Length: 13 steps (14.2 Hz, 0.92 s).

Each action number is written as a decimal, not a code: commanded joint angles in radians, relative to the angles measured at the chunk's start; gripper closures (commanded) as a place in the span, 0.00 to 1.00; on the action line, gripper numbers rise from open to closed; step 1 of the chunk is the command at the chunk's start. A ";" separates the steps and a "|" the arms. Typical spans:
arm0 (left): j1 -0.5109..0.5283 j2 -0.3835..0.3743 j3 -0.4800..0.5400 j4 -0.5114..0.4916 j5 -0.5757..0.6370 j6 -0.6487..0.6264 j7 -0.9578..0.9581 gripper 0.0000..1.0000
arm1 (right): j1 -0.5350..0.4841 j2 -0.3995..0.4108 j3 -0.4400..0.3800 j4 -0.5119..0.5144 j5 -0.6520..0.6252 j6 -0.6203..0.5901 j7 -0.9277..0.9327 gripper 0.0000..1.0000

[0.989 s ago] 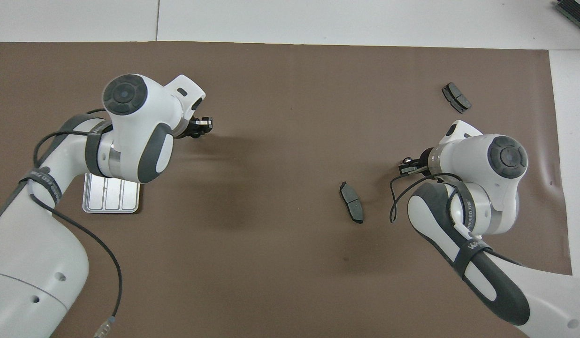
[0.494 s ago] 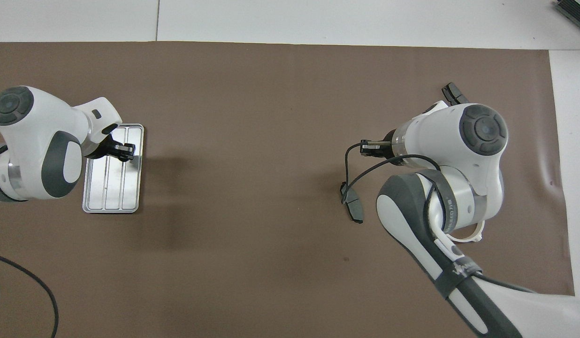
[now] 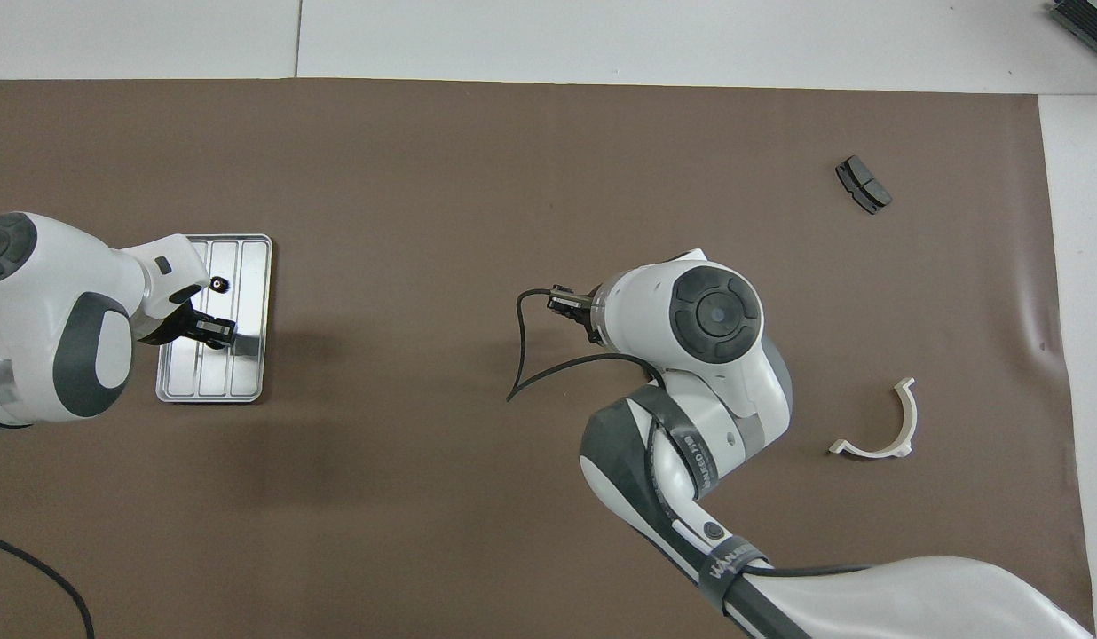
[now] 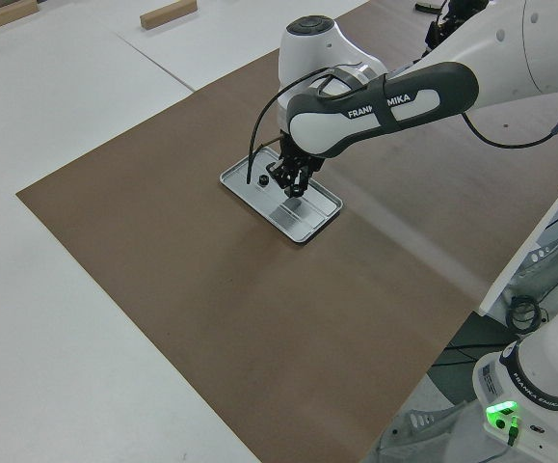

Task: Pick bearing gear from pile to tray
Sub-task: 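Carry the last gear toward the table centre with the right gripper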

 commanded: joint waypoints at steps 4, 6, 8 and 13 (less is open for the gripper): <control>-0.001 -0.032 -0.008 -0.023 0.003 0.023 0.015 0.29 | 0.030 0.283 0.101 0.282 -0.394 0.004 0.386 1.00; -0.006 -0.029 -0.008 -0.015 0.003 0.037 -0.004 0.35 | 0.035 0.299 0.103 0.278 -0.421 0.016 0.397 1.00; -0.034 -0.021 -0.010 0.010 0.003 0.045 -0.065 0.42 | 0.050 0.319 0.103 0.277 -0.468 0.018 0.404 1.00; -0.155 0.002 -0.010 0.065 0.001 0.051 -0.302 0.46 | 0.051 0.334 0.103 0.240 -0.533 0.062 0.461 0.62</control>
